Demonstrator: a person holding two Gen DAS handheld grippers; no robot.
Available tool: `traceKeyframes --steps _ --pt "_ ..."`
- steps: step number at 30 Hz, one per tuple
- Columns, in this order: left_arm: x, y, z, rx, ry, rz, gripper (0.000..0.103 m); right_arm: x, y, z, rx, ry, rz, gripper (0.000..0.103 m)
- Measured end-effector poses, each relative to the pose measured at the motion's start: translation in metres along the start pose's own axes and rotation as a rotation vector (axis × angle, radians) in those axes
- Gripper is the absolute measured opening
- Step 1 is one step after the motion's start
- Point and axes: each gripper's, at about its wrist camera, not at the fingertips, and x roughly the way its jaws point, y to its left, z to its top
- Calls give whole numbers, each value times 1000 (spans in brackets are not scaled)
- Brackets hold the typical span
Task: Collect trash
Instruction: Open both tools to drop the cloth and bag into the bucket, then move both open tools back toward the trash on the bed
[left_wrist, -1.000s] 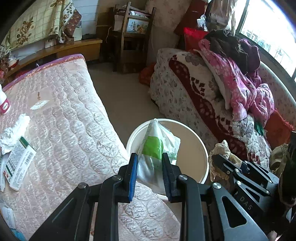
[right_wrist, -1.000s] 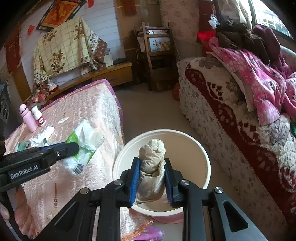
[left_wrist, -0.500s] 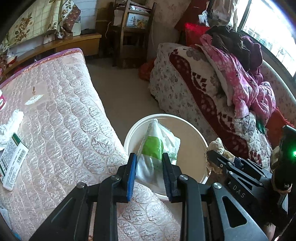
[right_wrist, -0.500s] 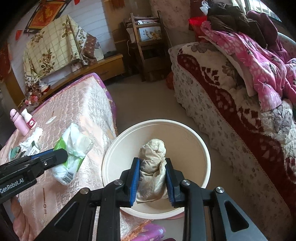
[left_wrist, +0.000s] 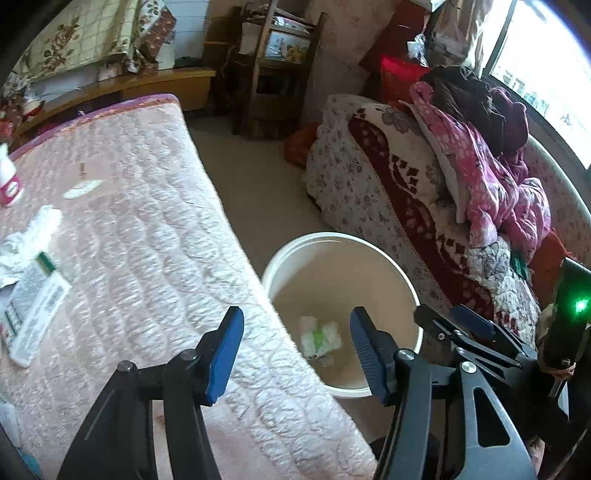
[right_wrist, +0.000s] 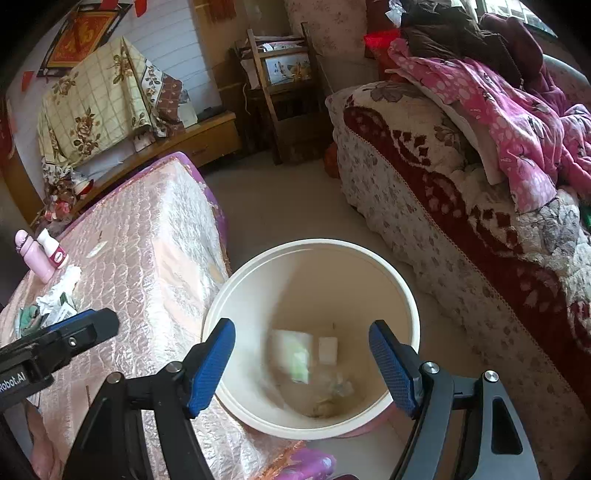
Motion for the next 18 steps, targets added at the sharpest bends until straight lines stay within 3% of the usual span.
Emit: traceKeyframes --steps 11,18 --pt "-51 22 -15 9 -84 124 61 -12 28 -6 -39 -14 36 79" --pt "-82 35 -22 8 -129 157 61 -24 60 -11 -87 -22 67 79"
